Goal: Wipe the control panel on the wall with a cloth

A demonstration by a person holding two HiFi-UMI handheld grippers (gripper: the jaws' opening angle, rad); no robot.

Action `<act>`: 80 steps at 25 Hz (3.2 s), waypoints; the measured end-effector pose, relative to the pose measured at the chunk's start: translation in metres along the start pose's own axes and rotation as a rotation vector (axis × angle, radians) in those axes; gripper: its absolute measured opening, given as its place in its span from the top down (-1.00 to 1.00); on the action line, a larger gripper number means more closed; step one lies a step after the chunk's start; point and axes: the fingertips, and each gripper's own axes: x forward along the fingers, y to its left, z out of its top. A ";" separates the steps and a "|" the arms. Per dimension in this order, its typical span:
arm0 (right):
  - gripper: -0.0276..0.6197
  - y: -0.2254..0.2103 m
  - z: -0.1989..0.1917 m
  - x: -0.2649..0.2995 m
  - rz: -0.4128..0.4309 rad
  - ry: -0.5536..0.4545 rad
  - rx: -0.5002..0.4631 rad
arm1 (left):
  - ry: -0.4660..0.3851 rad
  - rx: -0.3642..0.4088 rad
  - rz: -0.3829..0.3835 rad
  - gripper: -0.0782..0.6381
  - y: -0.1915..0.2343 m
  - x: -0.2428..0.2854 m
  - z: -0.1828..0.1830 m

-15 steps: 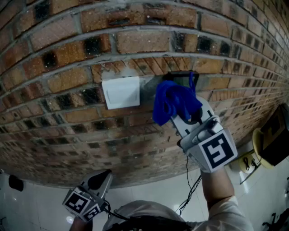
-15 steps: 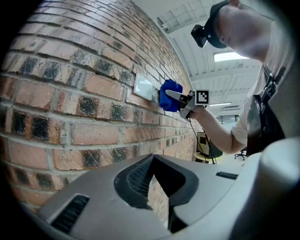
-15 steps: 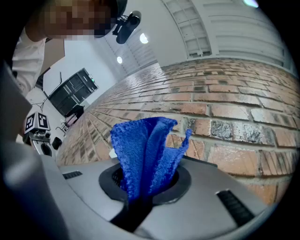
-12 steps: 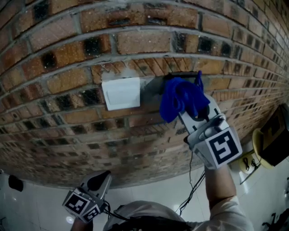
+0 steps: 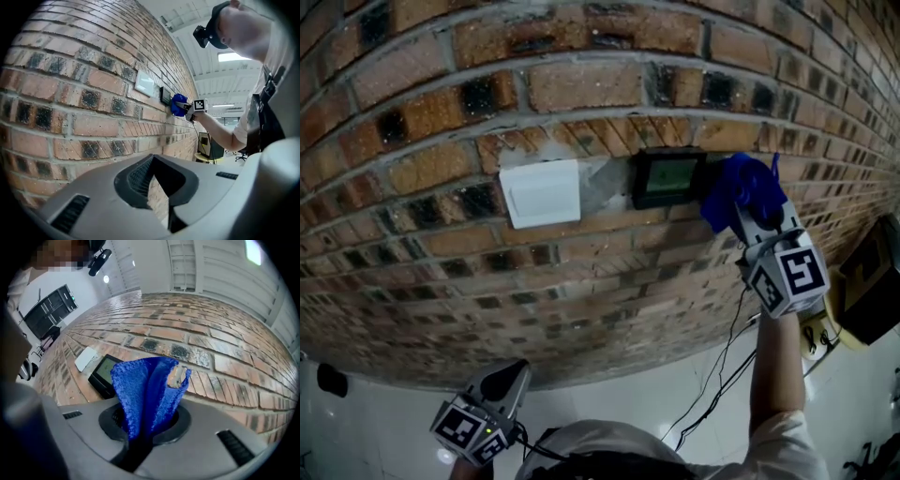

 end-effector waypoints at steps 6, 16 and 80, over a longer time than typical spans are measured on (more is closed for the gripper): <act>0.65 0.045 0.044 -0.011 0.072 -0.100 -0.037 | -0.015 -0.012 0.004 0.77 -0.012 -0.001 0.005; 0.65 0.144 0.079 0.032 0.268 -0.166 -0.041 | -0.019 -0.016 0.041 0.77 -0.019 -0.018 0.002; 0.65 0.136 0.069 0.026 0.242 -0.125 -0.092 | -0.003 -0.003 0.030 0.77 -0.028 -0.026 -0.003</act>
